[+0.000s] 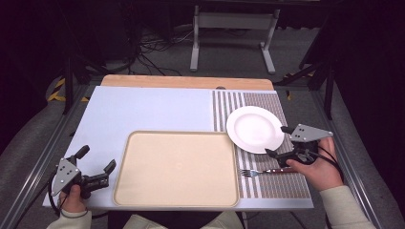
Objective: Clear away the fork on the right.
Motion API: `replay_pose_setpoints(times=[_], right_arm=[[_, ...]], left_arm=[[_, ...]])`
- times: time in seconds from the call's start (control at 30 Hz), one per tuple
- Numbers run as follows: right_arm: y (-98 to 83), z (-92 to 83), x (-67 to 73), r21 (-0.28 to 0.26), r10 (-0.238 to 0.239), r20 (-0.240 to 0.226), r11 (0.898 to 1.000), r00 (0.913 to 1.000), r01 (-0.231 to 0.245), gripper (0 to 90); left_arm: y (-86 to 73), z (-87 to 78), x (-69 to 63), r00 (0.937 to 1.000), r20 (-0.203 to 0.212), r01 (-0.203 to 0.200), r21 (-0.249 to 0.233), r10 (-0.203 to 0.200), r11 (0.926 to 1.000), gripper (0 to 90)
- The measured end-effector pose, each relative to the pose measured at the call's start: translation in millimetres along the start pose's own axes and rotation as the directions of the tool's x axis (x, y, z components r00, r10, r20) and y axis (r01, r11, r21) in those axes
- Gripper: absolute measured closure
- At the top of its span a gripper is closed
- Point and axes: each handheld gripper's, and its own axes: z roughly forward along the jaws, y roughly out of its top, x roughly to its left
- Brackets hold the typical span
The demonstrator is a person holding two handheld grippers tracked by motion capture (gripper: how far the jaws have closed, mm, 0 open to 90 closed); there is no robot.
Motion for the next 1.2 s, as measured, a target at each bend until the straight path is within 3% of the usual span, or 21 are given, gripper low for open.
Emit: replay_pose_setpoints(times=[0.23, 0.3, 0.63, 1.1, 1.13, 1.2], right_arm=[[4.4, 4.0, 0.4, 0.064, -0.036, -0.028, 0.997, 0.999, 0.038, 7.3], [5.2, 6.1, -0.1, 0.107, -0.053, -0.044, 0.993, 0.9976, 0.057, 7.7], [6.8, 8.4, -1.7, 0.19, -0.093, -0.077, 0.976, 0.9926, 0.107, 7.7], [7.8, 14.5, -1.3, 0.31, -0.168, -0.135, 0.929, 0.9765, 0.202, 8.7], [7.8, 14.5, -1.3, 0.31, -0.168, -0.135, 0.929, 0.9765, 0.202, 8.7], [7.2, 15.4, -1.1, 0.33, -0.178, -0.142, 0.919, 0.9738, 0.216, 8.8]], left_arm=[[0.0, -0.1, 0.1, 1.0, 0.001, 0.0, 0.001, 0.0, 1.0, 0.0], [-0.1, 0.0, 0.2, 1.0, 0.0, 0.001, 0.0, -0.001, 1.0, 0.0], [0.0, 0.0, 0.0, 1.0, 0.001, 0.0, 0.001, 0.0, 1.0, 0.0], [-0.9, 1.2, 0.1, 1.0, 0.004, 0.004, 0.001, -0.004, 1.0, 0.0], [-0.9, 1.2, 0.1, 1.0, 0.004, 0.004, 0.001, -0.004, 1.0, 0.0], [-0.9, 1.2, 0.1, 1.0, 0.003, 0.005, 0.002, -0.005, 1.0, 0.0]])
